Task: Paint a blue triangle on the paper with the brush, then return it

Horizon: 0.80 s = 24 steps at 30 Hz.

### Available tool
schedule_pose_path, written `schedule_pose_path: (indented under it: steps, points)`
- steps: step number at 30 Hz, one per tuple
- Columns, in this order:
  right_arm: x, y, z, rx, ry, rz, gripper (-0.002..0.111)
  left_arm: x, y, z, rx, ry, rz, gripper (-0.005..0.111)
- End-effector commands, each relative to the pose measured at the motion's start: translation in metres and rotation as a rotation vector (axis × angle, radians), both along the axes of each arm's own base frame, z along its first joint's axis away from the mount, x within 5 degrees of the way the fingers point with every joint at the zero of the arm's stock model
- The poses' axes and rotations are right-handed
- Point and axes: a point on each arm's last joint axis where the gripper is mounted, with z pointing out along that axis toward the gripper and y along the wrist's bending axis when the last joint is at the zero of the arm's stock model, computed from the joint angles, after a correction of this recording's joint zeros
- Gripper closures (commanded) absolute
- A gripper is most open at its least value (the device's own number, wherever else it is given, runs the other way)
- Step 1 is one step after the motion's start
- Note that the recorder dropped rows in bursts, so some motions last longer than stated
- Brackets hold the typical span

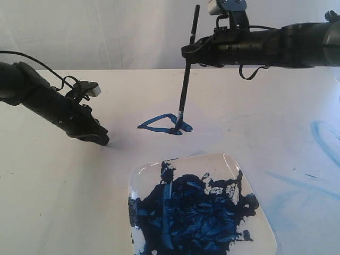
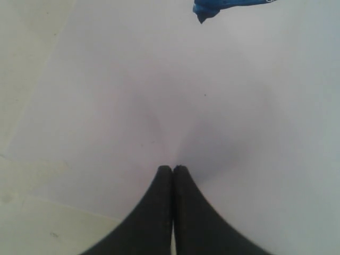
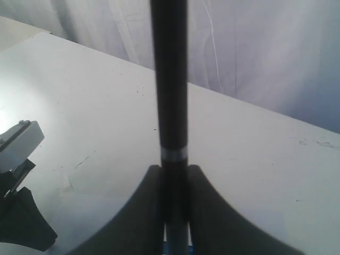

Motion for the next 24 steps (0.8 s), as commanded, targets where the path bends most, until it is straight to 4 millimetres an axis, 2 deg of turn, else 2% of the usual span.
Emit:
schedule_pose_path:
  steps: [1,11,20,24]
  points:
    - [0.002,-0.006,0.003,-0.011,-0.004,-0.02,0.108,-0.001,-0.002,0.001,-0.022,0.017,0.001,0.107]
    - [0.0,-0.007,-0.002,-0.066,0.021,-0.007,0.108,-0.001,-0.002,0.001,-0.022,0.017,0.001,0.107]
    - [-0.001,-0.012,0.012,-0.08,-0.018,-0.054,0.108,-0.001,-0.002,0.001,-0.022,0.017,0.001,0.107]
    - [-0.001,-0.012,0.012,-0.087,-0.012,-0.055,0.108,-0.001,-0.002,0.001,-0.022,0.017,0.001,0.107]
